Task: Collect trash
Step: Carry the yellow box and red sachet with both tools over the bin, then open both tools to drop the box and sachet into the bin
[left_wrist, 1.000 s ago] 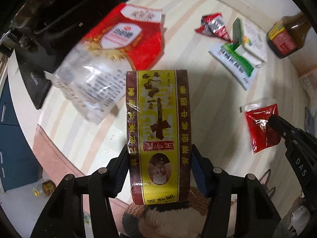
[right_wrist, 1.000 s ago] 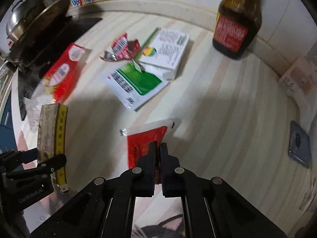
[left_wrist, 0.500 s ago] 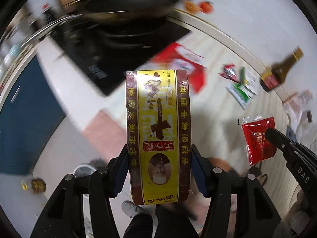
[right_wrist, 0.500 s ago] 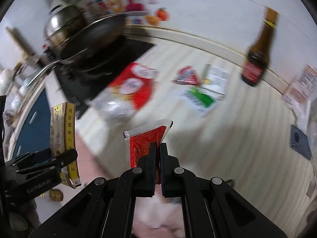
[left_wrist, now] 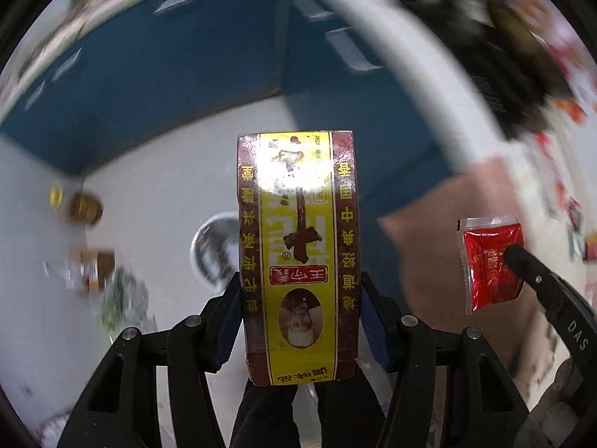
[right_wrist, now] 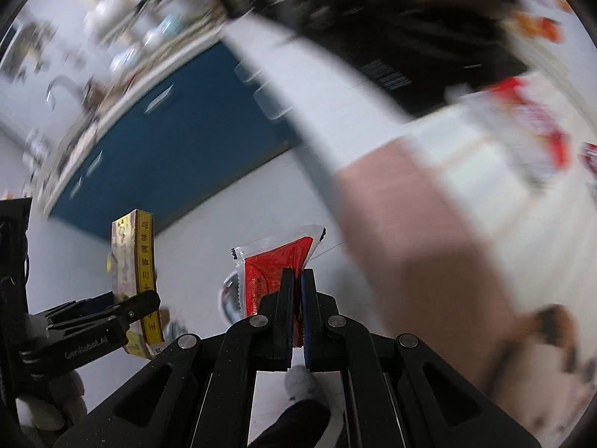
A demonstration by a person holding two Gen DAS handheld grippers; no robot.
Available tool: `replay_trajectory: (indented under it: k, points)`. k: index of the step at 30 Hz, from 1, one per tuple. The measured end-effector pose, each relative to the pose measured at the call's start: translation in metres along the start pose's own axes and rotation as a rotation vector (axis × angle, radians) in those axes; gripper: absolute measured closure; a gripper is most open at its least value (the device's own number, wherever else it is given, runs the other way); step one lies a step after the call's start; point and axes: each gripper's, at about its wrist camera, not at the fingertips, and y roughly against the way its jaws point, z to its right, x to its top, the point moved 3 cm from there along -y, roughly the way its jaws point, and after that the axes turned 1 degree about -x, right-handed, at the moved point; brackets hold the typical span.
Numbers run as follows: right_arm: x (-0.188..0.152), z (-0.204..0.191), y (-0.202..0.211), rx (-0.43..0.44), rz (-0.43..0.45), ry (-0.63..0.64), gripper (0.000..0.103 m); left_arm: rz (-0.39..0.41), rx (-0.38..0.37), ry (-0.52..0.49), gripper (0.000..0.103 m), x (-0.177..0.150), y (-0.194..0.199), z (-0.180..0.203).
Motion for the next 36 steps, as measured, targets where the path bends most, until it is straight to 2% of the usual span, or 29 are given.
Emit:
replay_trajectory:
  k: [5, 7, 10, 14, 18, 21, 23, 24, 25, 26, 27, 30, 31, 32, 34, 36]
  points:
    - [-0.03, -0.072, -0.117, 0.037, -0.116, 0.09, 0.1, -0.093, 0.016, 0.17, 0.049, -0.015, -0.09, -0.103]
    - [-0.046, -0.092, -0.172, 0.042, -0.165, 0.113, 0.1, -0.139, -0.001, 0.234, 0.049, -0.022, -0.132, -0.145]
    - [-0.068, -0.107, -0.245, 0.051, -0.233, 0.12, 0.1, -0.193, -0.012, 0.305, 0.049, -0.03, -0.203, -0.185]
    - [-0.101, -0.118, -0.357, 0.04, -0.319, 0.134, 0.1, -0.265, -0.013, 0.353, 0.048, -0.04, -0.3, -0.227]
    - [-0.129, -0.119, -0.443, 0.011, -0.38, 0.161, 0.1, -0.345, -0.055, 0.369, 0.047, -0.048, -0.384, -0.252]
    - [-0.142, -0.12, -0.497, -0.004, -0.425, 0.186, 0.099, -0.385, -0.074, 0.381, 0.046, -0.053, -0.425, -0.261]
    - [-0.146, -0.116, -0.526, -0.011, -0.459, 0.185, 0.098, -0.383, -0.061, 0.384, 0.045, -0.053, -0.439, -0.267]
    - [-0.149, -0.115, -0.537, -0.017, -0.475, 0.182, 0.093, -0.376, -0.057, 0.383, 0.041, -0.053, -0.442, -0.27]
    - [-0.151, -0.117, -0.547, -0.021, -0.488, 0.179, 0.089, -0.371, -0.055, 0.385, 0.024, -0.052, -0.443, -0.27]
    - [-0.152, -0.119, -0.555, -0.019, -0.493, 0.175, 0.074, -0.368, -0.052, 0.388, 0.003, -0.051, -0.442, -0.271]
    - [-0.153, -0.118, -0.559, -0.025, -0.495, 0.176, 0.057, -0.363, -0.043, 0.392, 0.0, -0.053, -0.441, -0.274]
    - [-0.153, -0.114, -0.559, -0.029, -0.477, 0.179, 0.045, -0.343, -0.029, 0.411, 0.0, -0.054, -0.434, -0.278]
    - [-0.153, -0.113, -0.558, -0.032, -0.472, 0.188, 0.036, -0.336, -0.016, 0.413, 0.0, -0.05, -0.432, -0.277]
    - [-0.152, -0.111, -0.557, -0.037, -0.469, 0.196, 0.02, -0.316, 0.01, 0.409, 0.0, -0.051, -0.426, -0.279]
    - [-0.152, -0.111, -0.55, -0.054, -0.456, 0.22, 0.001, -0.281, 0.063, 0.399, 0.0, -0.051, -0.413, -0.28]
    - [-0.151, -0.113, -0.54, -0.081, -0.437, 0.247, 0.0, -0.254, 0.098, 0.389, 0.0, -0.053, -0.402, -0.281]
